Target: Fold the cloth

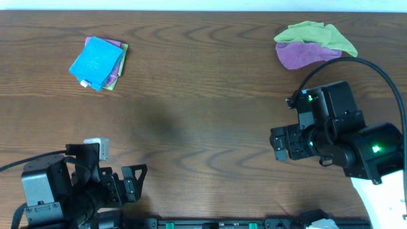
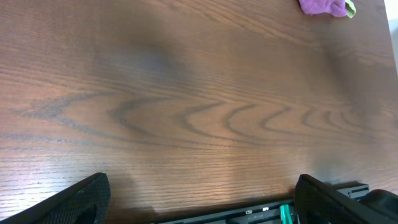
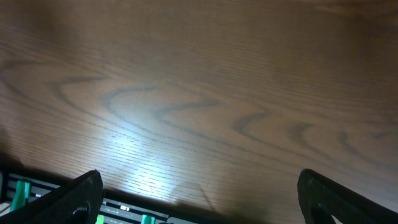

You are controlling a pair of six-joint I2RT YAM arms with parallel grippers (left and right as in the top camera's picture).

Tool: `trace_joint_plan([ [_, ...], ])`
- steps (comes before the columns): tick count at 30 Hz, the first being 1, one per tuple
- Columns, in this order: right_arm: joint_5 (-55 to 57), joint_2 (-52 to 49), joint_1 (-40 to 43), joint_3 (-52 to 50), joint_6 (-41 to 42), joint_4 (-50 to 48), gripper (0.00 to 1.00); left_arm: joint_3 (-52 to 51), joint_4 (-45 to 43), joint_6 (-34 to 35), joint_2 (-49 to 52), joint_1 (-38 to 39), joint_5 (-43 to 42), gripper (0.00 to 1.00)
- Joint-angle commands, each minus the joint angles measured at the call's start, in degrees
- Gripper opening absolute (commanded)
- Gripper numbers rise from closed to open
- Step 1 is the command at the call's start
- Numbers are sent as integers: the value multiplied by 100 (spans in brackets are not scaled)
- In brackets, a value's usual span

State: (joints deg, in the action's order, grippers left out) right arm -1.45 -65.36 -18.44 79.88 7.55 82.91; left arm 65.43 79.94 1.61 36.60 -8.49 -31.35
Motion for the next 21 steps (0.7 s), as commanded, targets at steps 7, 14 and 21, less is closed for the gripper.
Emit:
trace_joint_plan([
  [7,81,0,26,28,-79,7,99,-26,-114,-146,-531,35,1685,95],
  [14,83,0,26,28,-79,7,99,-1331,-2151,-1130,-1759,216,2238,95],
  [21,81,0,26,28,-79,7,99,-3274,-3552,-1010,-2500,214,2234,96],
])
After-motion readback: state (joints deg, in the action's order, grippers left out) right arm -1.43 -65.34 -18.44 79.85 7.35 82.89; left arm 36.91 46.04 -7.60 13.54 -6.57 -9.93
